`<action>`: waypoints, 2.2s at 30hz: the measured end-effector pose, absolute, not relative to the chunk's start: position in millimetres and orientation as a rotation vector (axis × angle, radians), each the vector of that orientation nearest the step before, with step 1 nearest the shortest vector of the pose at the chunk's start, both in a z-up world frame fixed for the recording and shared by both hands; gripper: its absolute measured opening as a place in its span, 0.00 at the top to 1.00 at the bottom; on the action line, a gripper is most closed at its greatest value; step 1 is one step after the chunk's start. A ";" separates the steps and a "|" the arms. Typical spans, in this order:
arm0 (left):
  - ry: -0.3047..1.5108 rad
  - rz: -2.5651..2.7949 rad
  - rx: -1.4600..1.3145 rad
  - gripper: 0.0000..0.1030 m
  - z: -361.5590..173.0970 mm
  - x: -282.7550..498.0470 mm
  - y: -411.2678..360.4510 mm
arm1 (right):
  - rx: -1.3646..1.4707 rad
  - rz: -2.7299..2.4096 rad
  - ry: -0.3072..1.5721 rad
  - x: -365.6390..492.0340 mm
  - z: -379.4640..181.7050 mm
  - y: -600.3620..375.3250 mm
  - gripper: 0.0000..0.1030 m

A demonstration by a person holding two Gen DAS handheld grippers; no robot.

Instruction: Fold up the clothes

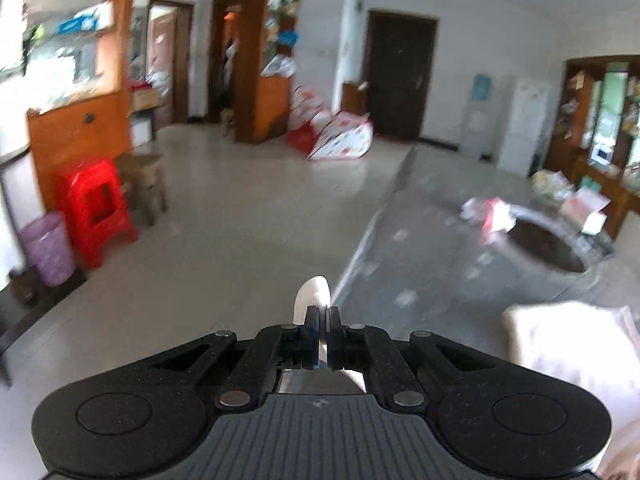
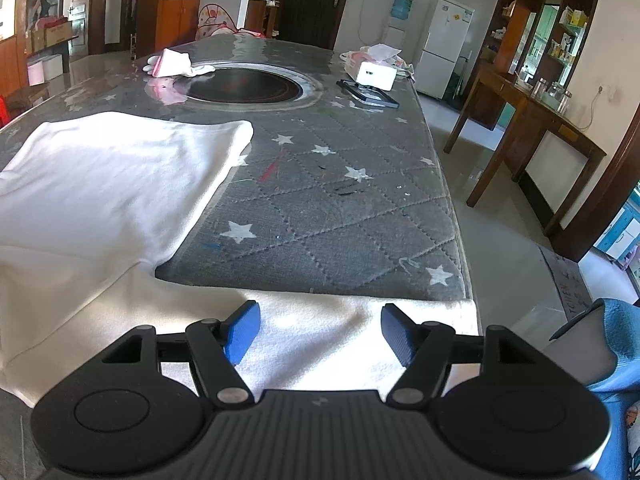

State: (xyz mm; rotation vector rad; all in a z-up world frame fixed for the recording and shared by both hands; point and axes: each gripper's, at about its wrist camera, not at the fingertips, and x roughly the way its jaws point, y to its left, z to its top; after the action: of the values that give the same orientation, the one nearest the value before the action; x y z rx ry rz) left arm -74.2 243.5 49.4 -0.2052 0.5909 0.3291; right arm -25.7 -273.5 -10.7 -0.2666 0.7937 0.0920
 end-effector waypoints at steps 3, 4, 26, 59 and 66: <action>0.661 0.368 -0.224 0.97 29.9 -79.8 253.7 | -0.280 0.093 0.795 -25.9 -10.0 -272.3 0.33; 0.680 0.371 -0.229 0.97 26.2 -79.9 255.1 | -0.290 0.093 0.795 -26.0 -9.5 -271.5 0.33; 0.714 -0.385 -0.026 0.70 54.1 -107.5 98.1 | -0.288 0.679 0.793 -80.9 37.7 -177.5 0.61; 0.772 -0.784 0.253 0.94 11.0 -126.5 29.6 | -0.415 0.879 0.904 -135.7 23.7 -165.2 0.94; 0.683 -0.762 0.173 0.92 37.4 -108.0 44.0 | -0.325 0.780 0.812 -116.8 56.7 -189.7 0.93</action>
State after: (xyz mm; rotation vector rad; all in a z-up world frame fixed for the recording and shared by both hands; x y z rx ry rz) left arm -108.0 44.0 37.4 0.1735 0.6827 -0.7618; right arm -116.8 -189.7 56.7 -0.3246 0.8116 0.7796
